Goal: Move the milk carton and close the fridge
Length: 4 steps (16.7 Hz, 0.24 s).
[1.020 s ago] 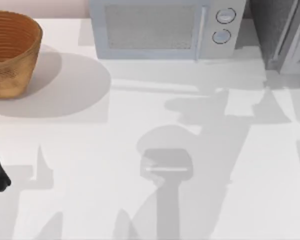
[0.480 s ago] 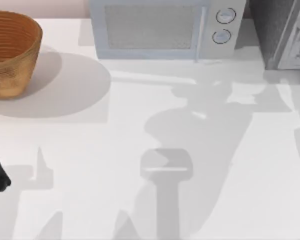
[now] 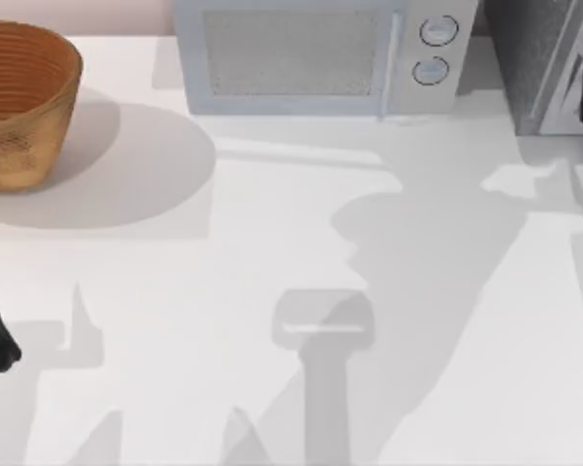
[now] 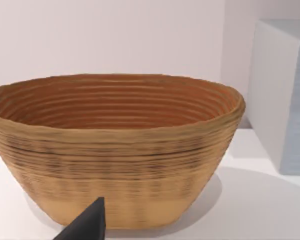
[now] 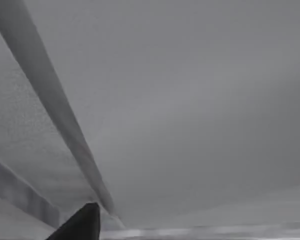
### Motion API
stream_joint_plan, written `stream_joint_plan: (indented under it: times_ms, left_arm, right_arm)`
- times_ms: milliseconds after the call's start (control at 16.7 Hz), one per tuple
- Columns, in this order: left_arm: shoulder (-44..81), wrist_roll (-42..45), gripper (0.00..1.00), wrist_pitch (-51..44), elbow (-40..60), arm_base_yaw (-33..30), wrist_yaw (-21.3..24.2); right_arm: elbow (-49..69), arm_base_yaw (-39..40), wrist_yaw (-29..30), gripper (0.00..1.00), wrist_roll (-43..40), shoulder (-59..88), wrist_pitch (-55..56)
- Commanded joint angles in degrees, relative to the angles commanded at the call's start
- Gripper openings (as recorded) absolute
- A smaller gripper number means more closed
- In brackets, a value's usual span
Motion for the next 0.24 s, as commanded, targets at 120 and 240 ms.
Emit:
stream_joint_plan:
  times_ms: [120, 240]
  left_arm:
    - [0.0, 0.0, 1.0, 0.0, 0.0, 0.0, 0.0]
    - [0.0, 0.0, 1.0, 0.0, 0.0, 0.0, 0.0]
  right_arm:
    - [2.4, 0.0, 0.0, 1.0, 0.0, 1.7, -0.6]
    - [3.1, 0.0, 0.0, 1.0, 0.0, 2.3, -0.8]
